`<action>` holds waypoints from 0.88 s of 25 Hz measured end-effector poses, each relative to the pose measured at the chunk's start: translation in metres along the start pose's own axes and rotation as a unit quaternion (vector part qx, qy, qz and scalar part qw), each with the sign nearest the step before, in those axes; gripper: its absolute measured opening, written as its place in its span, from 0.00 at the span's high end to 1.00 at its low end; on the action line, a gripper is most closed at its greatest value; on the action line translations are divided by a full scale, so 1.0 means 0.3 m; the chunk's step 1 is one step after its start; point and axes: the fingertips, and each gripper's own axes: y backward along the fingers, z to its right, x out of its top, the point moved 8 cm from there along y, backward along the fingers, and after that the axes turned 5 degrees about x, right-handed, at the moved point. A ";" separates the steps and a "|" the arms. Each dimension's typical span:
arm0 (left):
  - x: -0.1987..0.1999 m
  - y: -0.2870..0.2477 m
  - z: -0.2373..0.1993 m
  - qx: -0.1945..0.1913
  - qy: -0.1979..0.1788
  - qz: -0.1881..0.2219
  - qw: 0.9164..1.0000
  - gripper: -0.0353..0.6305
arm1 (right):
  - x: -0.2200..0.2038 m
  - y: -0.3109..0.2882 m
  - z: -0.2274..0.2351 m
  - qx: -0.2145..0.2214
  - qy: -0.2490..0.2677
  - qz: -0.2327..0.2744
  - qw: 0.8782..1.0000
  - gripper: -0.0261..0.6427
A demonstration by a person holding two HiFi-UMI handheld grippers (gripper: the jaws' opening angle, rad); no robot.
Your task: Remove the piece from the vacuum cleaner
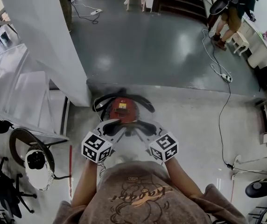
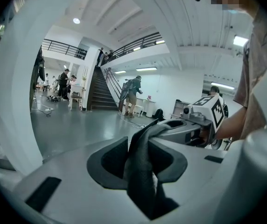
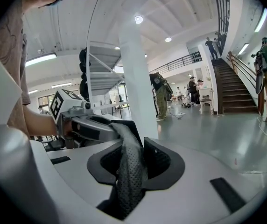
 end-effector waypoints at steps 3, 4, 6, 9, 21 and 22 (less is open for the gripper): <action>0.002 0.003 0.003 0.004 0.004 0.001 1.000 0.79 | 0.003 0.001 -0.002 -0.003 0.004 0.002 1.000 0.84; 0.003 0.002 0.006 0.006 0.004 0.001 1.000 0.79 | 0.003 0.003 -0.002 -0.004 0.004 0.002 1.000 0.84; 0.002 0.000 0.011 0.009 0.005 -0.001 1.000 0.79 | 0.000 0.007 -0.001 -0.004 0.004 0.000 1.000 0.84; -0.004 -0.001 0.015 0.012 0.009 -0.002 1.000 0.79 | -0.006 0.008 -0.002 -0.004 0.002 0.000 1.000 0.84; -0.014 -0.006 0.026 0.021 0.015 -0.006 1.000 0.79 | -0.023 0.014 -0.002 -0.008 -0.016 0.003 1.000 0.84; -0.014 -0.007 0.027 0.022 0.016 -0.006 1.000 0.79 | -0.022 0.014 -0.002 -0.008 -0.017 0.003 1.000 0.84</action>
